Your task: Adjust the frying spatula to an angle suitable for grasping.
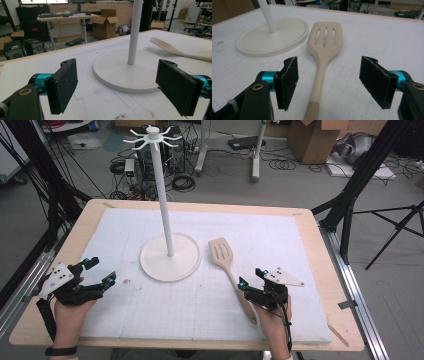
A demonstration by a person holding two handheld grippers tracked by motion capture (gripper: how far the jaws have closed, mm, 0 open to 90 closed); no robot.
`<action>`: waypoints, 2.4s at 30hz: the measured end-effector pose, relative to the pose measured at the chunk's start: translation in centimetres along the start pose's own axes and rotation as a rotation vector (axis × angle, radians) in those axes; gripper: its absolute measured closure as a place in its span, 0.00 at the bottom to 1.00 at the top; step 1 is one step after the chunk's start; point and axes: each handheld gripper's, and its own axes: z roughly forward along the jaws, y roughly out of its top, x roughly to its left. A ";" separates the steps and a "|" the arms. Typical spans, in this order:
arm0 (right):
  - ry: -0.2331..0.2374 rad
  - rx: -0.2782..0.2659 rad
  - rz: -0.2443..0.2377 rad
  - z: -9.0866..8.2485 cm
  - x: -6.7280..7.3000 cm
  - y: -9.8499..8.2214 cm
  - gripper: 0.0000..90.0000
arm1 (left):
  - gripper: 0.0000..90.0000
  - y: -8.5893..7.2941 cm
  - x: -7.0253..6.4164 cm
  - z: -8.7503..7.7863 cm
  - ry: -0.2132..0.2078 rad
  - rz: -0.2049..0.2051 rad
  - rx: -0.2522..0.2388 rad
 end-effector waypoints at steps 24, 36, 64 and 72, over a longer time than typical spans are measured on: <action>-0.042 0.390 -0.039 3.8 1.6 -1.1 0.56 | 0.20 -0.1 -0.1 0.1 0.001 0.005 0.011; -0.031 0.443 -0.076 4.1 2.0 -0.5 0.79 | 0.20 0.3 -0.4 0.0 -0.001 0.007 0.000; 0.294 0.272 -0.283 0.2 0.2 0.4 0.83 | 0.20 0.2 -0.6 0.3 -0.007 0.014 0.012; 0.543 0.238 -0.469 1.1 1.8 0.5 0.83 | 0.20 0.3 -0.5 0.1 -0.021 0.020 0.002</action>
